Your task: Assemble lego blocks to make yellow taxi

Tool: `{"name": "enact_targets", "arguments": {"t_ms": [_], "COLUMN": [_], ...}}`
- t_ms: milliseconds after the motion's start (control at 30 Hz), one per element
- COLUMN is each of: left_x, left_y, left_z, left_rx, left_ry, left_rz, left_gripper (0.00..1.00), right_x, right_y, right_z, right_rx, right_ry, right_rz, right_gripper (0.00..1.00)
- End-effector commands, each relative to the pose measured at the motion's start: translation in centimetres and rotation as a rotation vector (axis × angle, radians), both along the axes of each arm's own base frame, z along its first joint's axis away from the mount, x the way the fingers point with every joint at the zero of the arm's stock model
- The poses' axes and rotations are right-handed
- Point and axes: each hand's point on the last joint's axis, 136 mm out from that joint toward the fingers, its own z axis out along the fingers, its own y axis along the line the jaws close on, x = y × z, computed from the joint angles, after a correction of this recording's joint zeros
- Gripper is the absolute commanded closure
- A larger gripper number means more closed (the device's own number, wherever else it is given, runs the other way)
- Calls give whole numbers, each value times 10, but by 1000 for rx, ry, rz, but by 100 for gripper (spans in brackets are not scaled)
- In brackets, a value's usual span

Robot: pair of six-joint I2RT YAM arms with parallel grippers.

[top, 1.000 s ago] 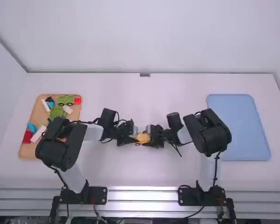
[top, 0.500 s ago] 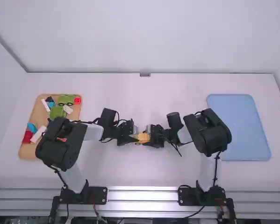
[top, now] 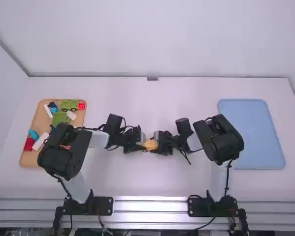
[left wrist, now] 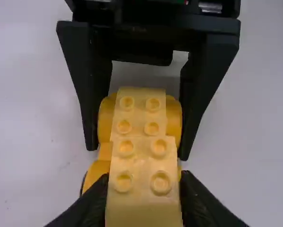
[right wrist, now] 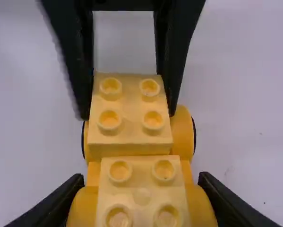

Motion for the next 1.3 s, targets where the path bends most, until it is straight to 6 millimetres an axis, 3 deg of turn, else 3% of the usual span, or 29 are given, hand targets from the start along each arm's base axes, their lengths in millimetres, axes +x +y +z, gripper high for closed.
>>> {"name": "enact_targets", "arguments": {"t_ms": [0, 567, 733, 867, 1033, 1133, 1267], "left_x": [-1, 6, 10, 7, 10, 12, 13], "left_y": [6, 8, 7, 3, 1, 0, 0], "left_z": [-17, -9, -2, 1, 8, 10, 12], "left_rx": [62, 47, 31, 14, -16, -14, -8], "left_ry": [14, 14, 37, 48, 48, 52, 72], "left_rz": [23, 54, 92, 80, 70, 70, 70], "left_gripper": [57, 55, 43, 43, 47, 60, 68], "right_x": [-5, -7, -7, -7, -7, -7, -7], "right_y": [5, 4, 5, 4, 4, 4, 4], "right_z": [-1, -3, -2, -2, -2, -2, -2], "right_rx": [12, 7, 7, 7, 7, 7, 7], "right_ry": [17, 24, 24, 24, 24, 24, 25], "right_rz": [27, 30, 31, 30, 30, 30, 30], "right_gripper": [44, 44, 44, 44, 44, 44, 44]}}
